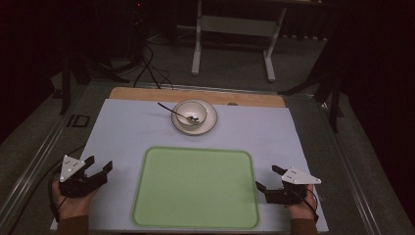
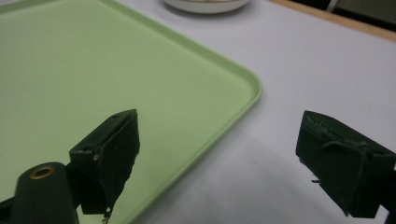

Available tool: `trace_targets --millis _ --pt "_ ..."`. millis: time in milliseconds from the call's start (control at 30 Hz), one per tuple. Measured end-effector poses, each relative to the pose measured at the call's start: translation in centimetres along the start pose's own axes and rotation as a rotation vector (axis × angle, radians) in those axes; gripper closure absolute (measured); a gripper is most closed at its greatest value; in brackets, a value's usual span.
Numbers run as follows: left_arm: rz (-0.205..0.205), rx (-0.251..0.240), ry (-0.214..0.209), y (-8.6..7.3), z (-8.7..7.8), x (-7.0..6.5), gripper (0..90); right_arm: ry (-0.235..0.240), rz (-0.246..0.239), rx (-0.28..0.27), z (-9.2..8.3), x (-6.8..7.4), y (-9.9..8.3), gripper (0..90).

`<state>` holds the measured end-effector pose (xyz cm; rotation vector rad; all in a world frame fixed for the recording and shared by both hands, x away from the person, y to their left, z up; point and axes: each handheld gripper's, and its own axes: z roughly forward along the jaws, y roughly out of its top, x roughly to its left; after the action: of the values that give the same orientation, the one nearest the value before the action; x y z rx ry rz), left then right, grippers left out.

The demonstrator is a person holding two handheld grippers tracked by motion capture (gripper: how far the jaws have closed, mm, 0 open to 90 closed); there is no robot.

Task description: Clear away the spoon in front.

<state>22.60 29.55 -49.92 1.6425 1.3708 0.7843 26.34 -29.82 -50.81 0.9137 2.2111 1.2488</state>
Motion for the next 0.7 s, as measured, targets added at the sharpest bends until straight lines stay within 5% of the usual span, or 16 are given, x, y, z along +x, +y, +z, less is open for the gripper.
trace_targets --millis 700 --pt "0.003 0.036 -0.01 -0.1 1.4 -0.5 33.8 -0.079 -0.006 -0.028 -0.2 -0.4 0.1 14.0"
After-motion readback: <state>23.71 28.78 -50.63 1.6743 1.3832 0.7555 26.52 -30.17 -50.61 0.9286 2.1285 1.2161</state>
